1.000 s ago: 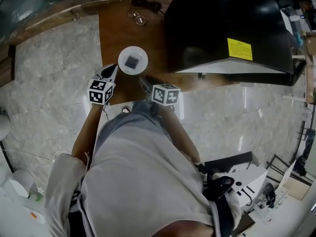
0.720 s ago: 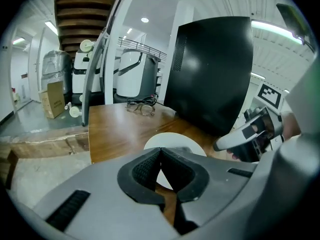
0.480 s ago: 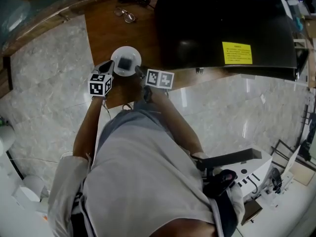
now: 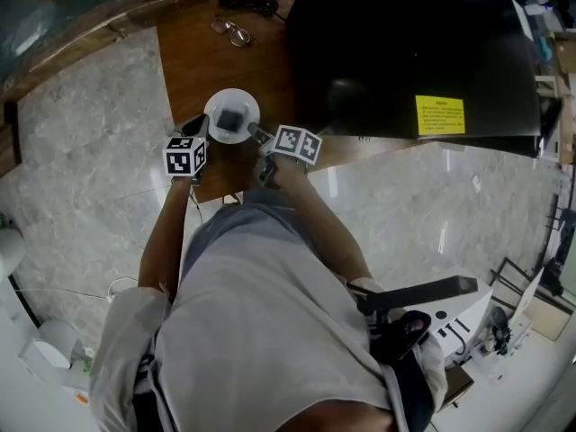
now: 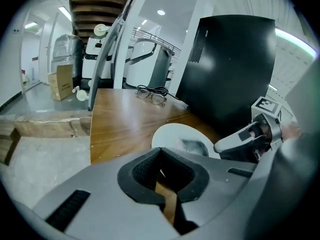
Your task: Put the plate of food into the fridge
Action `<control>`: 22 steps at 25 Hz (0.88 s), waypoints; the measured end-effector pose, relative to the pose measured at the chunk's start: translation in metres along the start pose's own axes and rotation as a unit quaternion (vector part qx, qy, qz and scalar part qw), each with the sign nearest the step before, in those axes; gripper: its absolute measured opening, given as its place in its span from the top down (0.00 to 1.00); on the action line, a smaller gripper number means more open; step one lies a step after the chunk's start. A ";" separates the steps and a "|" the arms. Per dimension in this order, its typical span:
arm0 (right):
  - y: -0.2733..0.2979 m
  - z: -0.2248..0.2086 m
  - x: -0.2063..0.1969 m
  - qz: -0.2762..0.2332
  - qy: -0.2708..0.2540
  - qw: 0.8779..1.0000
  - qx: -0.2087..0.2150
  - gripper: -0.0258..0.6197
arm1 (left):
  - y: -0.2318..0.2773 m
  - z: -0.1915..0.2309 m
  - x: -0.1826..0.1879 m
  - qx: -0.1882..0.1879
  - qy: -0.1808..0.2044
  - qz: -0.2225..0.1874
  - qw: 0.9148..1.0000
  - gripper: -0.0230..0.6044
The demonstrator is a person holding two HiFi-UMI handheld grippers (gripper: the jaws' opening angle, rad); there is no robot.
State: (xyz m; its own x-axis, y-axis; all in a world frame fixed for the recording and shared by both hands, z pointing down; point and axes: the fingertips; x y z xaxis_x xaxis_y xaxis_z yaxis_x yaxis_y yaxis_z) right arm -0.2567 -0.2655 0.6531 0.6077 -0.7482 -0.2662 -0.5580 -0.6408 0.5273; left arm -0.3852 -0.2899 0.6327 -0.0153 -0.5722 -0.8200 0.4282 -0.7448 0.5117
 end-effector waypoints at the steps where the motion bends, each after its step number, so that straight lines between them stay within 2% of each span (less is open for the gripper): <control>1: 0.002 0.000 0.001 -0.006 0.012 1.000 0.005 0.83 | 0.001 0.002 0.001 0.003 0.000 0.000 1.000 0.93; 6: 0.009 0.000 0.004 -0.023 0.076 0.996 0.033 0.88 | 0.008 0.007 -0.001 0.008 -0.008 0.009 1.000 0.93; 9: 0.007 0.000 -0.001 -0.028 0.127 0.990 0.061 0.90 | 0.008 0.006 -0.004 0.001 -0.022 0.018 1.000 0.93; 11: 0.006 0.004 -0.008 -0.027 0.152 0.984 0.084 0.90 | 0.007 -0.001 -0.008 -0.020 0.000 0.035 0.999 0.93; 13: 0.010 0.011 -0.015 -0.024 0.156 0.983 0.098 0.90 | 0.007 -0.009 -0.014 -0.033 0.041 0.048 0.997 0.93; 15: 0.015 0.015 -0.018 -0.026 0.142 0.984 0.102 0.91 | 0.009 -0.013 -0.016 -0.028 0.070 0.046 0.996 0.93; 18: 0.019 0.016 -0.018 -0.033 0.130 0.986 0.103 0.92 | 0.012 -0.010 -0.016 -0.016 0.082 0.034 0.996 0.93; 22: 0.013 0.014 -0.022 -0.043 0.134 0.984 0.110 0.92 | 0.009 -0.015 -0.020 -0.024 0.097 0.026 0.995 0.93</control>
State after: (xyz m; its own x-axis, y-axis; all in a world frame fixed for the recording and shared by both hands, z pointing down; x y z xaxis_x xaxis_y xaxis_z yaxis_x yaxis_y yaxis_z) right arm -0.2851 -0.2598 0.6546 0.7684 -0.6367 -0.0643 -0.5892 -0.7432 0.3170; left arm -0.3676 -0.2802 0.6502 0.1807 -0.5292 -0.8290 0.4670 -0.6956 0.5459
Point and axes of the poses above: the fingertips, and each gripper's own axes: y forward along the fingers, z to its left, x out of its top, and after that the axes turned 11 degrees about -z, right-handed
